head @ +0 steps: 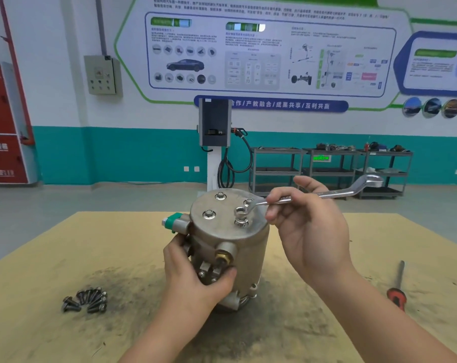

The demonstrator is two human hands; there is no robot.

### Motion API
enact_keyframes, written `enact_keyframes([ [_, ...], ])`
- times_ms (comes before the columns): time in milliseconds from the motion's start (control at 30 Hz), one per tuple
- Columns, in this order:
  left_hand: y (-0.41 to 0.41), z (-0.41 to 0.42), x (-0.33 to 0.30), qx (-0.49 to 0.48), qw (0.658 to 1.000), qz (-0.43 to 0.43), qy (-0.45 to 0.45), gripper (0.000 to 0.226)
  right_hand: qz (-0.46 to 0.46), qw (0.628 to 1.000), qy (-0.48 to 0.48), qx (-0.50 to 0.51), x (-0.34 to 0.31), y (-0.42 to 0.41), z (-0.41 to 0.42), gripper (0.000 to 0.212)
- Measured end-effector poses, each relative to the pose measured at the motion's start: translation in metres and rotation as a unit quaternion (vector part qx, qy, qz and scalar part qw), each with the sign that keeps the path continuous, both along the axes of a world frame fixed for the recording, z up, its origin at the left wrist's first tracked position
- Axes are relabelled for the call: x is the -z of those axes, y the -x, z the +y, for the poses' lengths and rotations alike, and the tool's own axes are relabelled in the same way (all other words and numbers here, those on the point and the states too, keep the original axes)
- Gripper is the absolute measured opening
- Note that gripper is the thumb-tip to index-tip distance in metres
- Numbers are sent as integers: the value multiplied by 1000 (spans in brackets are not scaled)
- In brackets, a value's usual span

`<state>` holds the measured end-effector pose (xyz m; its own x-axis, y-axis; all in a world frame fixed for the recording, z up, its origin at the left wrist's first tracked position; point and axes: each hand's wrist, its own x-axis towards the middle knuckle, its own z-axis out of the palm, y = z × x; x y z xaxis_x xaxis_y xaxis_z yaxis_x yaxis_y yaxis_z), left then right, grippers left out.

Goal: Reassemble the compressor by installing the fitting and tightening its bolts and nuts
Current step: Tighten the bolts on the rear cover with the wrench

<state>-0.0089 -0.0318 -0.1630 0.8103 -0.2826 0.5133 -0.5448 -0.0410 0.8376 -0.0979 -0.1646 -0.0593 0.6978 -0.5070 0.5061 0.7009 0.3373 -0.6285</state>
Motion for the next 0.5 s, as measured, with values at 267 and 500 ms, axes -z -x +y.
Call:
enact_keyframes([
  [267,0,0,1,-1,1000,-23,-3,77,24,995,-84,-52,11,-9,-14,14],
  [500,0,-5,6,-14,999,-6,41,80,-184,864,371,287,50,-6,16,12],
])
